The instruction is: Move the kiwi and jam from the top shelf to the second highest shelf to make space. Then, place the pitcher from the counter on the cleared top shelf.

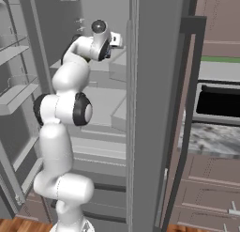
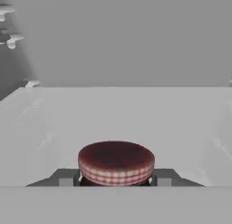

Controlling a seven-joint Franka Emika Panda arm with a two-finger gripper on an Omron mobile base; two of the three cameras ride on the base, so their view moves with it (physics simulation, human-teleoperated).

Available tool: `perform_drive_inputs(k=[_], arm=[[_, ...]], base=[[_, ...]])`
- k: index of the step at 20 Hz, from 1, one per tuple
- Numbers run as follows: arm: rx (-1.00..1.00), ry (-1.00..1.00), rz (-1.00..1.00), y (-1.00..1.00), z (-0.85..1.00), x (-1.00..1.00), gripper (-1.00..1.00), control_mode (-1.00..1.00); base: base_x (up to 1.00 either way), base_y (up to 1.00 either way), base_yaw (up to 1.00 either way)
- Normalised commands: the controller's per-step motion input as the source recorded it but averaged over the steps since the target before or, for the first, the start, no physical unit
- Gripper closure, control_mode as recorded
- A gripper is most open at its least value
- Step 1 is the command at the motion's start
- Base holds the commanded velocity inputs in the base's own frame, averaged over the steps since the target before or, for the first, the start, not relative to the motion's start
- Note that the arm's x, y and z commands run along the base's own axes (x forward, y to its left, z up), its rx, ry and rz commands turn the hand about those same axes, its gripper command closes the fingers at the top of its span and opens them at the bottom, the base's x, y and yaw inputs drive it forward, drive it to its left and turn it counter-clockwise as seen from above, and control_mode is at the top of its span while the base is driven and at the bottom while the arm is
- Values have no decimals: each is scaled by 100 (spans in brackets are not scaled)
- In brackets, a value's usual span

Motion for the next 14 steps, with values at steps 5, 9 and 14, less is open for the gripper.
perform_drive_inputs(k=[5,9,14], arm=[[0,-27,0,0,-24,-35,100,-100],[0,-2,0,1,32,-69,100,-100],[0,3,0,0,39,-94,100,-100]], base=[[0,0,0],[0,0,0],[0,0,0]])
